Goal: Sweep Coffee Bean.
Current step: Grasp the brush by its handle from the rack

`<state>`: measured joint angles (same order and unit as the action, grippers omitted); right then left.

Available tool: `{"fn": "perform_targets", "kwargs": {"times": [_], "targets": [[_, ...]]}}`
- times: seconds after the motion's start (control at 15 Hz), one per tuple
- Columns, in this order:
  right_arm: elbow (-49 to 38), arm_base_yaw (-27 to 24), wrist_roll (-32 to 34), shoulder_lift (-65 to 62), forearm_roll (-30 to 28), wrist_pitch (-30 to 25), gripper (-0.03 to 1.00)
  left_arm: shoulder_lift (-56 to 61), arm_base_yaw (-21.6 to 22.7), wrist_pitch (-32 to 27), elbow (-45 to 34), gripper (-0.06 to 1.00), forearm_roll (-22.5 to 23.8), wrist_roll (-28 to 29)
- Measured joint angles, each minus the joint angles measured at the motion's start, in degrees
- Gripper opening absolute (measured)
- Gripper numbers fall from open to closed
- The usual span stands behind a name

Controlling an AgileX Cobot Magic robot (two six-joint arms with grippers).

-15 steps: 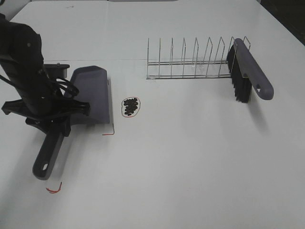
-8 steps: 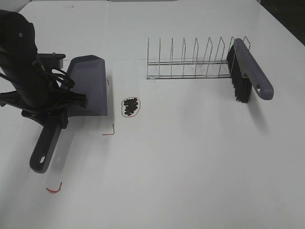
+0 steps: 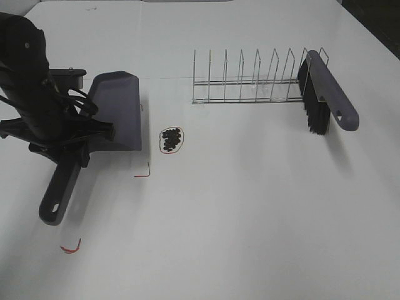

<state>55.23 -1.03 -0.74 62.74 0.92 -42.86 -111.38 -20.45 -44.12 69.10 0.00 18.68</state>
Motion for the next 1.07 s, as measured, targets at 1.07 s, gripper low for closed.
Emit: {"fn": "perform_targets", "kwargs": {"times": [1.07], "targets": [[59.76,0.00,0.00,61.42,2.58,-18.85,0.55,0.00,0.00,0.11,0.00,0.33,0.00,-0.46]]}}
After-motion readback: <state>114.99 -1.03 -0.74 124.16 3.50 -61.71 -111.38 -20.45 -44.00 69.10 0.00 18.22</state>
